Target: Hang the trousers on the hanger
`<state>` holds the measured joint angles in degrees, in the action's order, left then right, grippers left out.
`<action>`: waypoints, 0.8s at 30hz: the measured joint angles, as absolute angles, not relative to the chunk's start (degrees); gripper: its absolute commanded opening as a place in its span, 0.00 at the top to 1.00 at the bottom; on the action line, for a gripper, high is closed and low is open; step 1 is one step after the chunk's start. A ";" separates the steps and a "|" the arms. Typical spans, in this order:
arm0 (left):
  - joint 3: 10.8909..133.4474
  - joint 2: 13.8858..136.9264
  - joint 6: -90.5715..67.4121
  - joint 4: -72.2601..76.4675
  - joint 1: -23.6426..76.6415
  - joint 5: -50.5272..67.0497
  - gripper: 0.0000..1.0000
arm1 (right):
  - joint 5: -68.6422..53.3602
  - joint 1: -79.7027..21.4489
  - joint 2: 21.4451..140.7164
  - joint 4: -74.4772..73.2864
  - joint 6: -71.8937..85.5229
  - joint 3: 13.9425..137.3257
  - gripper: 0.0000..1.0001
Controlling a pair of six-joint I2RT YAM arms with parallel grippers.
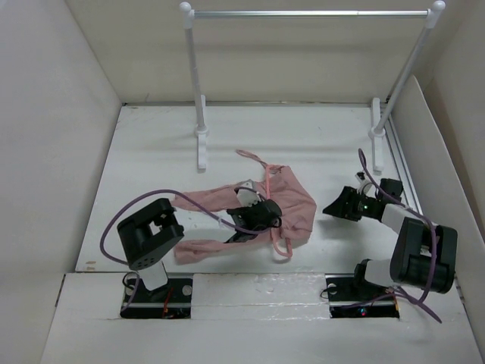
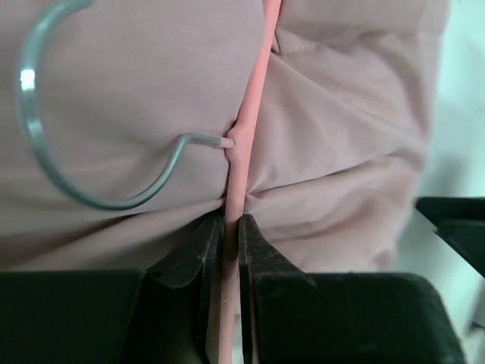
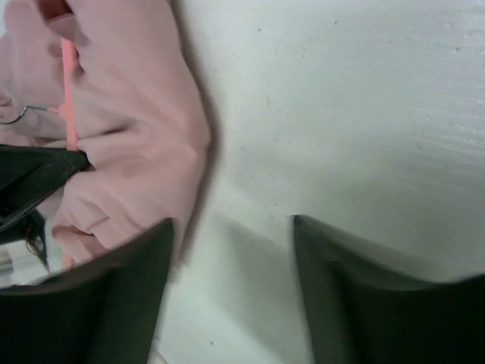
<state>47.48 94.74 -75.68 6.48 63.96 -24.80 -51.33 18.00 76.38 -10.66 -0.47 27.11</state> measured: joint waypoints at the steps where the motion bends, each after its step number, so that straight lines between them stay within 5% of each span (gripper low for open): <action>1: 49.17 96.68 -75.61 4.80 64.60 -26.63 1.00 | -50.43 17.61 76.42 -10.85 -0.95 27.11 0.20; 3: 52.56 100.18 -75.42 2.87 65.49 -29.17 1.00 | -49.23 17.04 74.52 -11.86 -2.24 27.11 0.04; 5: 54.52 101.86 -75.33 2.13 65.95 -30.68 1.00 | -46.65 16.51 70.78 -13.76 -4.03 26.94 0.02; 9: 55.37 102.32 -75.05 1.87 66.02 -31.66 1.00 | -43.99 13.67 64.77 -15.53 -5.04 24.60 0.17; 17: 55.40 102.32 -74.65 1.83 66.02 -31.77 1.00 | -48.29 5.82 70.70 -8.12 -2.24 22.57 0.15; 21: 54.68 102.00 -74.67 2.44 66.02 -31.81 1.00 | -52.51 4.89 77.56 -0.99 0.99 23.09 0.46; 24: 53.58 101.12 -74.74 2.72 65.93 -31.90 1.00 | -54.70 5.34 81.08 1.56 3.05 23.03 0.49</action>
<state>53.58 101.12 -74.74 2.72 65.93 -31.90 -54.70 5.34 81.08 1.56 3.05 23.03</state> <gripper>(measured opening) 0.043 0.509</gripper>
